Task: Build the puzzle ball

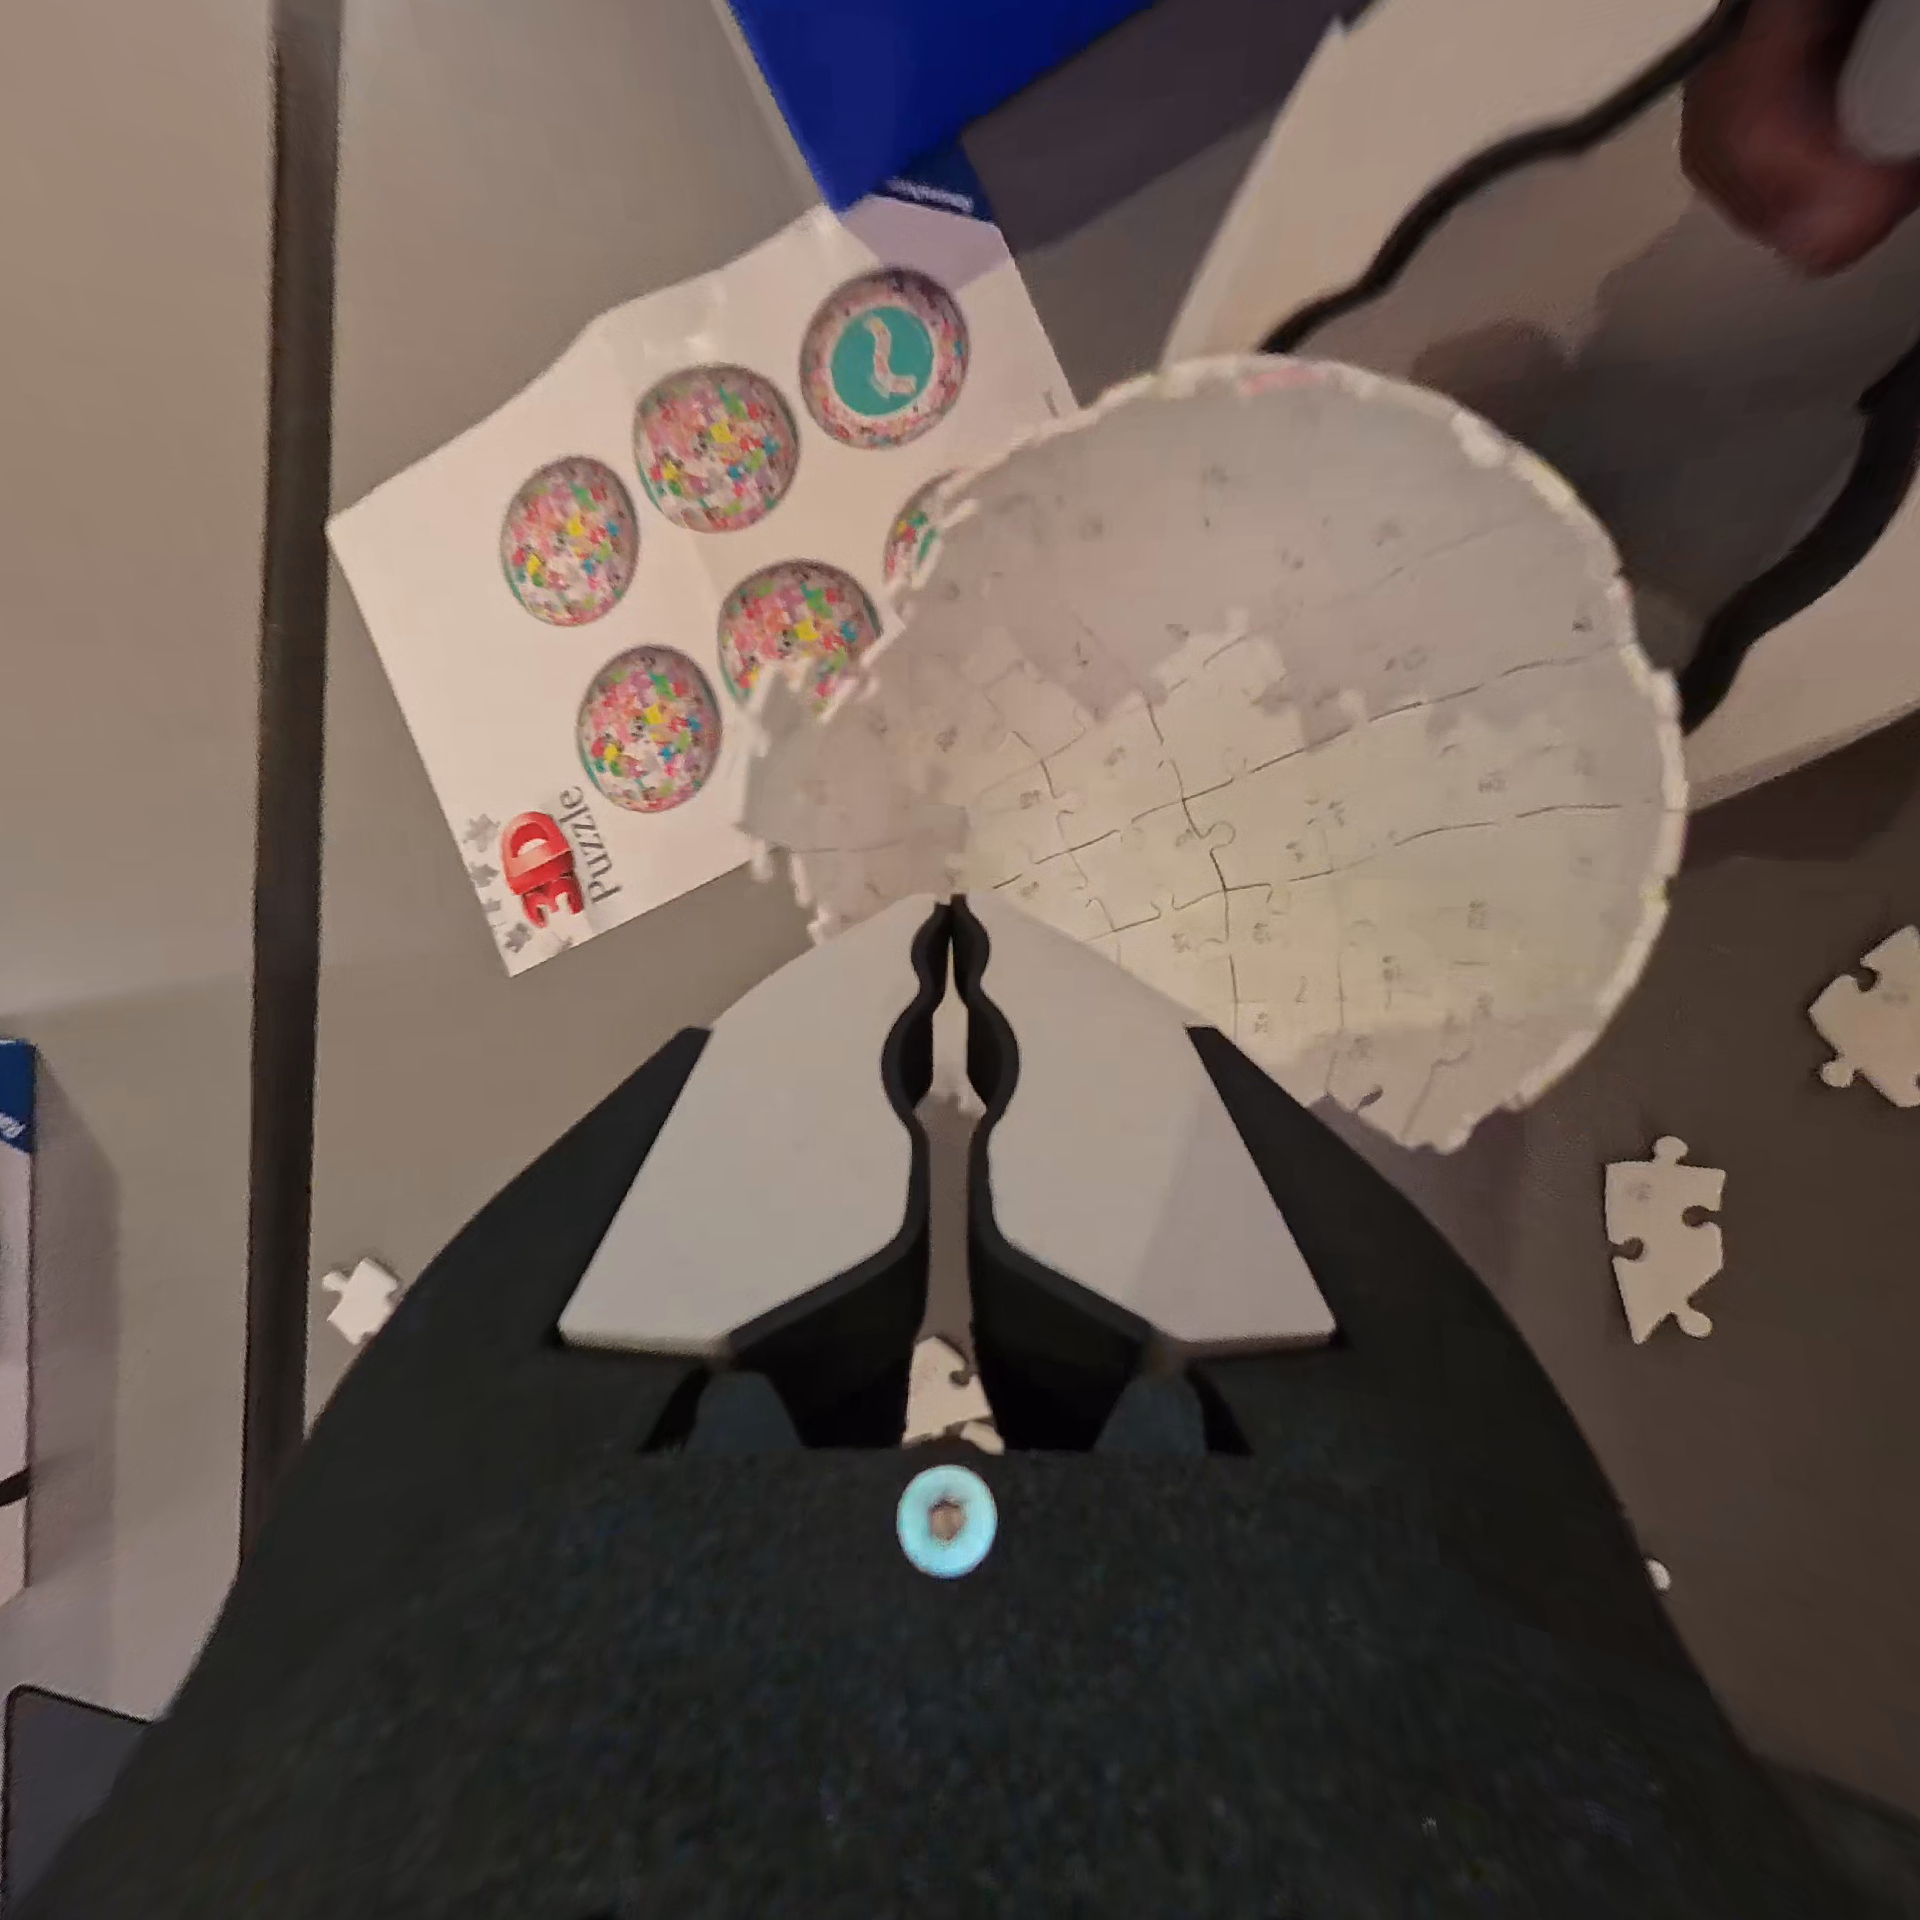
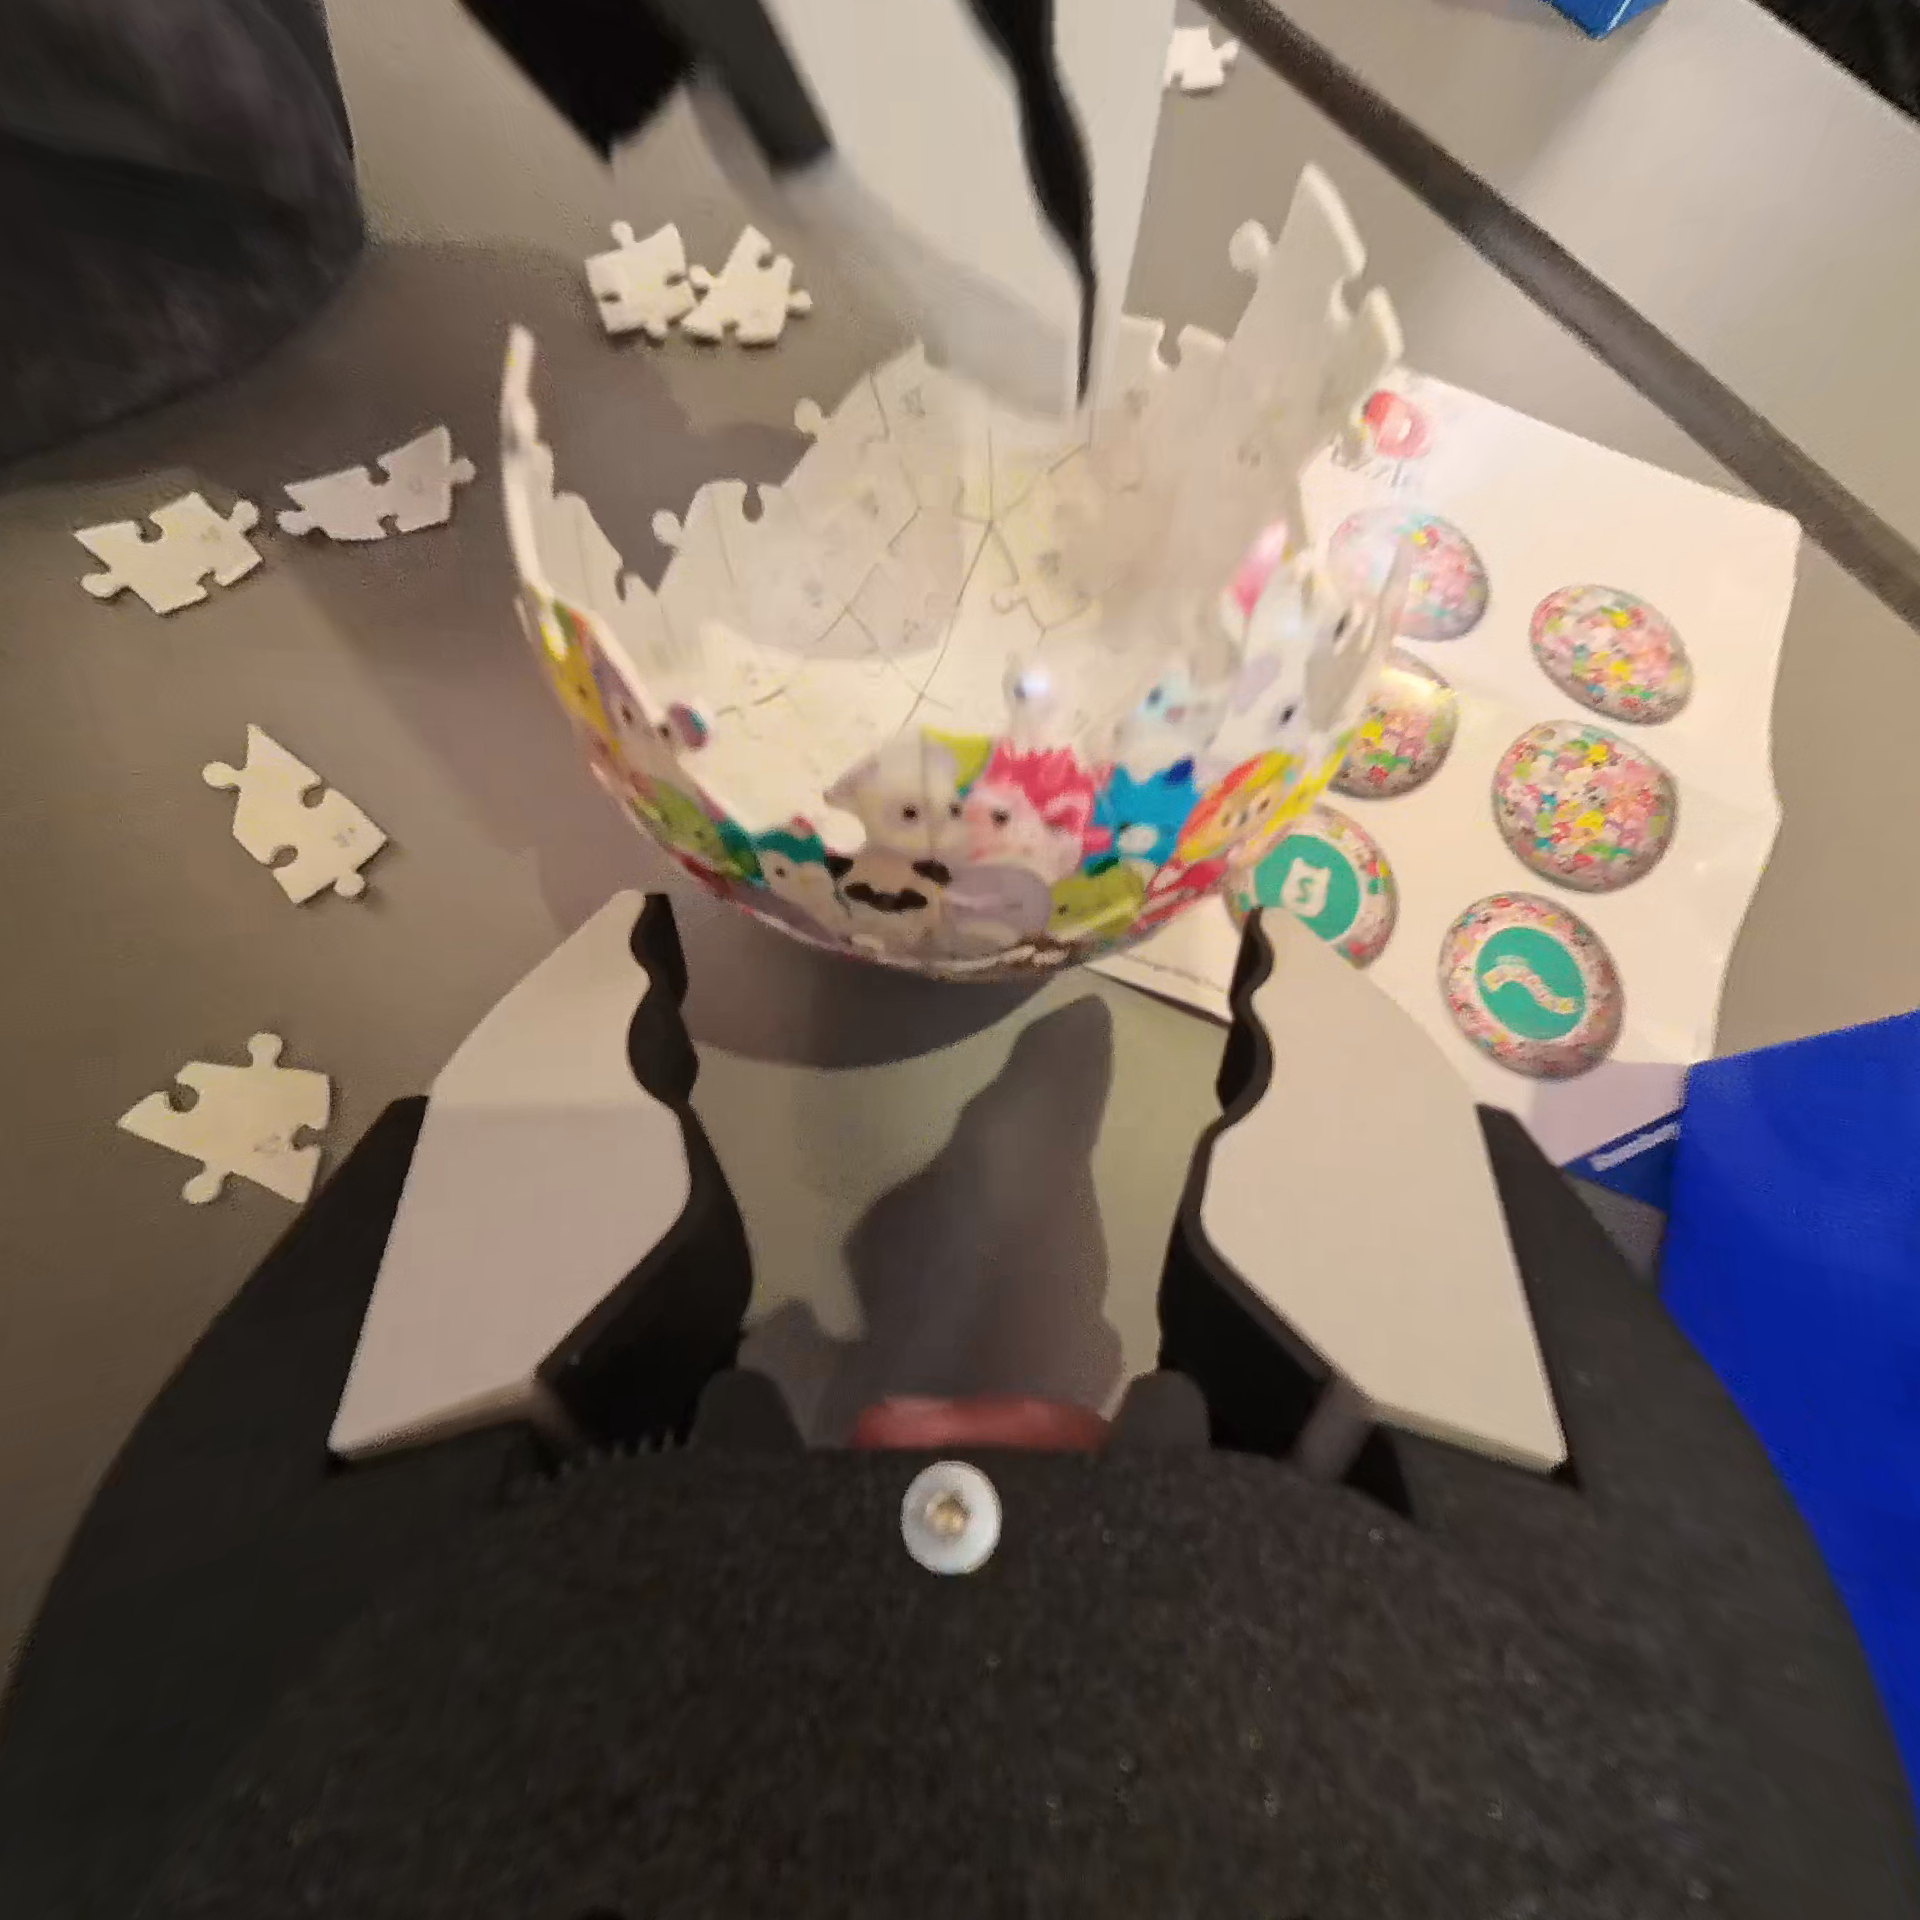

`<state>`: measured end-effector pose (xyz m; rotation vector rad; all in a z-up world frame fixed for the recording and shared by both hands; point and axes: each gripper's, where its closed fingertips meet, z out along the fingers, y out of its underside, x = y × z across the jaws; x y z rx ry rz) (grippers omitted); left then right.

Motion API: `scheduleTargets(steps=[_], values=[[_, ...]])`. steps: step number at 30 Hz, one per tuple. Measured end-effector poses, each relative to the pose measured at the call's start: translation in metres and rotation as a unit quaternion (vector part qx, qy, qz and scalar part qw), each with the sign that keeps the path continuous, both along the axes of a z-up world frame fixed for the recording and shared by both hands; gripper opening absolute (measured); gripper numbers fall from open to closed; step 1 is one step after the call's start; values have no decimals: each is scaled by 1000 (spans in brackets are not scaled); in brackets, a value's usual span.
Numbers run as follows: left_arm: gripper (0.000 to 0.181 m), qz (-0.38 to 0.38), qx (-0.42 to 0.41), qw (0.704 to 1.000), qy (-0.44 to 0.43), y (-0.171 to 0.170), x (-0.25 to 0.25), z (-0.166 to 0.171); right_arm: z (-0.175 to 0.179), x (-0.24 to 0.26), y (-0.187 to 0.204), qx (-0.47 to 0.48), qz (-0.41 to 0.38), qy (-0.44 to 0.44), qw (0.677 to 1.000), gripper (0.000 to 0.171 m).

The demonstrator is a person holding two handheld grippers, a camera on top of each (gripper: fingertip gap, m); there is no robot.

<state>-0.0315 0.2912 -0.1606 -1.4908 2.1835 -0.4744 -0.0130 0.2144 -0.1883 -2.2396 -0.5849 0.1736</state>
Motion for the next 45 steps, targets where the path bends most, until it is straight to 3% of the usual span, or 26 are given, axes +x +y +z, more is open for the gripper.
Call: scheduleTargets(steps=[3, 8, 19, 23, 27, 33, 38, 45], values=[[0, 33, -18, 999, -17, 17, -6, 10, -12, 0, -1, 3, 4, 16, 1000, 99], [0, 63, -46, 997, 7, 32, -12, -6, -12, -6, 10, 12, 2, 57, 998, 98], [0, 50, -52, 997, 41, 24, -15, -34, 11, -5, 5, 0, -15, 59, 998, 97], [0, 63, -43, 997, 18, 31, -14, -25, 16, -4, 6, -7, -13, 52, 999, 97], [0, -7, -94, 995, -30, 1, -1, -2, 16, -4, 5, -11, -12, 49, 999, 97], [0, -80, -5, 996, 33, -23, 5, -46, 15, -4, 5, -17, -16, 39, 999, 98], [0, -69, -26, 995, 72, -25, 8, -50, 15, -3, 7, -19, -19, 42, 999, 99], [0, -37, -77, 996, 32, -13, 8, -23, 10, 0, 2, -12, -7, 28, 1000, 102]])
